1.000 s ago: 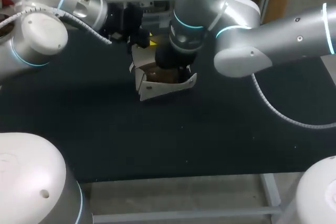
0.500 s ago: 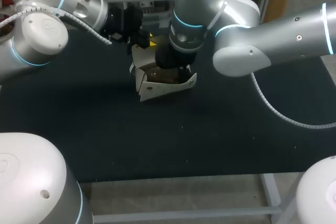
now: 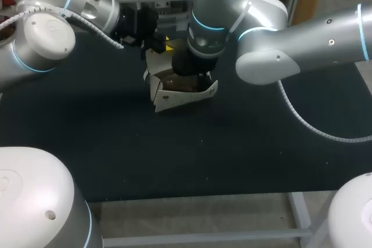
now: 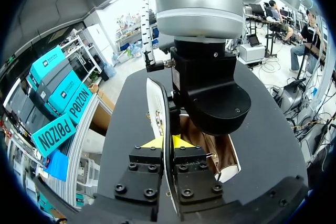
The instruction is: Pick up the bag, open it, inspect its contents, close it, and place it on the opposite side
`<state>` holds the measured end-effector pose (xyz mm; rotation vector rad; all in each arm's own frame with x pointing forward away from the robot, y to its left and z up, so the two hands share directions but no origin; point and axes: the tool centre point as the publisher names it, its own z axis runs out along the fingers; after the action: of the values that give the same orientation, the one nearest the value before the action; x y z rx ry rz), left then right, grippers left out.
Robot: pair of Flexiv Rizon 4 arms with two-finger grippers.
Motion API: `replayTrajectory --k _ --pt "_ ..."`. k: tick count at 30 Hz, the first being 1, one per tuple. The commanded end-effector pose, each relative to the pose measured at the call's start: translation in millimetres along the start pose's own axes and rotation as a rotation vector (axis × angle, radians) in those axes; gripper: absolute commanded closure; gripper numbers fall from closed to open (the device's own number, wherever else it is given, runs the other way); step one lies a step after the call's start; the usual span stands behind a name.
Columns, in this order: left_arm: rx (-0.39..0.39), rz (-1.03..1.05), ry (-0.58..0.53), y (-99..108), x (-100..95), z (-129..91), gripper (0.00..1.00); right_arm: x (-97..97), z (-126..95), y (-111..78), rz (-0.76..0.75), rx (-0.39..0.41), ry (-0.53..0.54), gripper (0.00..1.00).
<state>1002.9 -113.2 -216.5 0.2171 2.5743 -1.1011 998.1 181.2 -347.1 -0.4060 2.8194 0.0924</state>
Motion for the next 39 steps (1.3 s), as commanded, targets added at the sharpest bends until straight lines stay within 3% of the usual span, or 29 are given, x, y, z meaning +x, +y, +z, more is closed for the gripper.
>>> replayTrajectory --k 1,8,11,28,34,39 --pt "0.004 0.001 0.001 -1 2.3 -1 1.00 -0.2 6 -0.4 0.000 0.006 0.002 0.00" --pt "0.003 0.002 0.005 -1 3.1 -1 1.00 -1.8 2 0.7 0.008 0.008 -0.021 0.00" --pt "0.003 0.003 0.007 -1 3.7 0 1.00 -3.0 -5 0.8 0.021 0.015 -0.059 1.00" --pt "-0.020 0.013 0.009 -10 7.1 -2 1.00 -4.6 -82 0.6 0.085 0.010 -0.353 1.00" --pt "0.012 -0.040 0.048 -20 9.8 -12 1.00 4.9 -113 2.8 0.085 0.027 -0.436 1.00" --pt "0.019 -0.088 0.097 -23 15.0 -8 1.00 19.6 -132 6.4 0.074 0.026 -0.477 1.00"
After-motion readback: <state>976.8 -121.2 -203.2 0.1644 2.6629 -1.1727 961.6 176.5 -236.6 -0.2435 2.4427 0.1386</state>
